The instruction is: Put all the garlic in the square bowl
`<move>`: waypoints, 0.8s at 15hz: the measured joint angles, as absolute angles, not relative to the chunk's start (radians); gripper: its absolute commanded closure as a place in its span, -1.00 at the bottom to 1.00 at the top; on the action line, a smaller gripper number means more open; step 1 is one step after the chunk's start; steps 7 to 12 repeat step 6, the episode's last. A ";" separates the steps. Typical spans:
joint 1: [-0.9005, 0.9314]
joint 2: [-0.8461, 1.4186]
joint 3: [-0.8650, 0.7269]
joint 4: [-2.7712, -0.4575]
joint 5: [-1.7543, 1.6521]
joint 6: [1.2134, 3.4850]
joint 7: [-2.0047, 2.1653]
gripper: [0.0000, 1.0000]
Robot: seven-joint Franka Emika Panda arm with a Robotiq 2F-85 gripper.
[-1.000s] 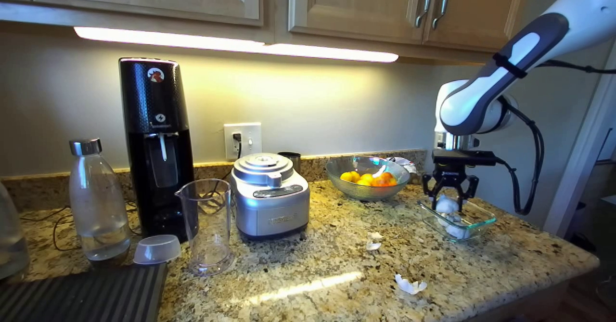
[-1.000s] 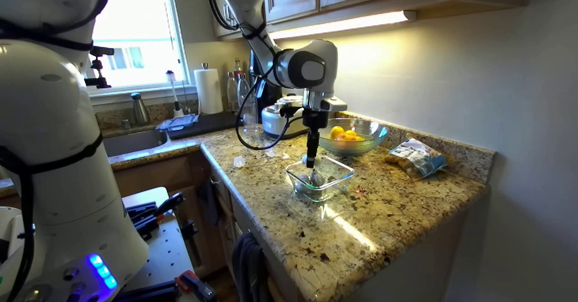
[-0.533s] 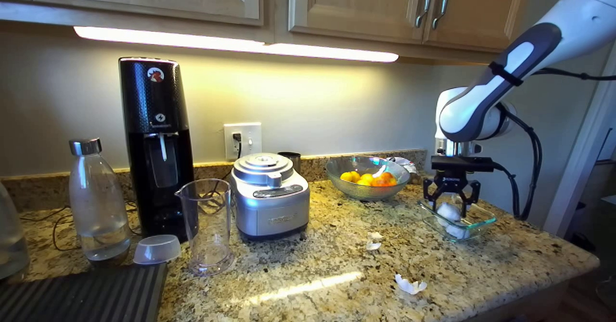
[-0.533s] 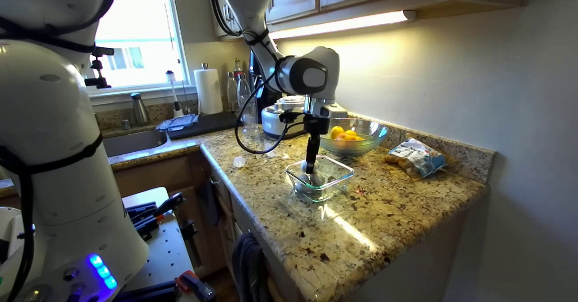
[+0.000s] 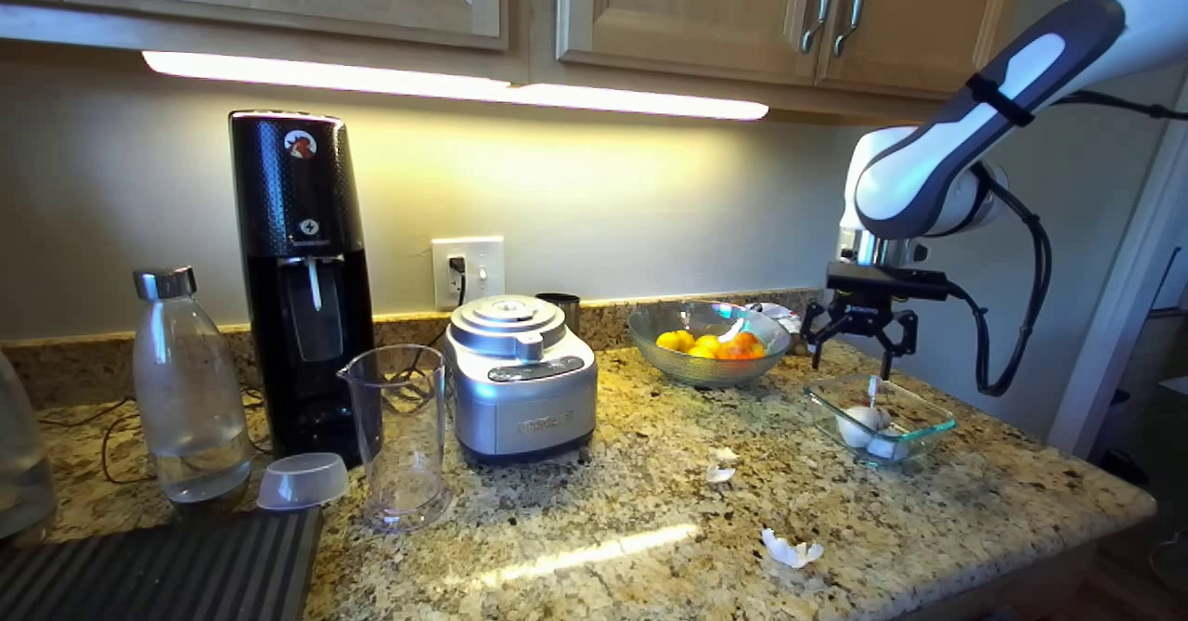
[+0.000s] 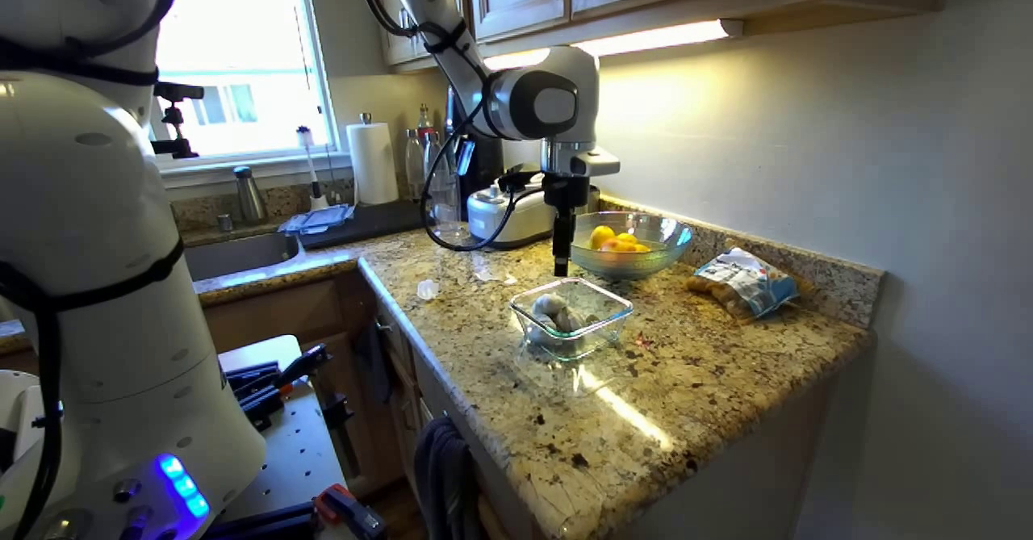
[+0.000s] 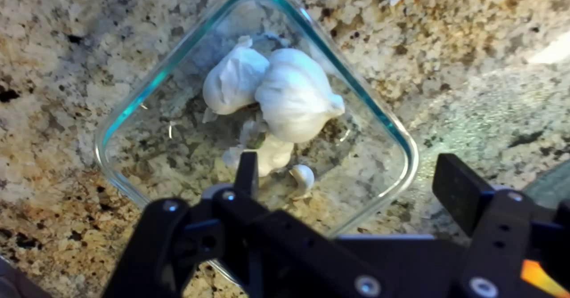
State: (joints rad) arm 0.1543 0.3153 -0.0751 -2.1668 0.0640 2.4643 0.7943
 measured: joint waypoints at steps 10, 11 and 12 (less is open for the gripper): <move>0.160 0.223 -0.001 -2.177 0.057 2.436 0.786 -1.00; 0.160 0.223 -0.001 -2.177 0.057 2.436 0.786 -1.00; 0.160 0.223 -0.001 -2.177 0.057 2.436 0.786 -1.00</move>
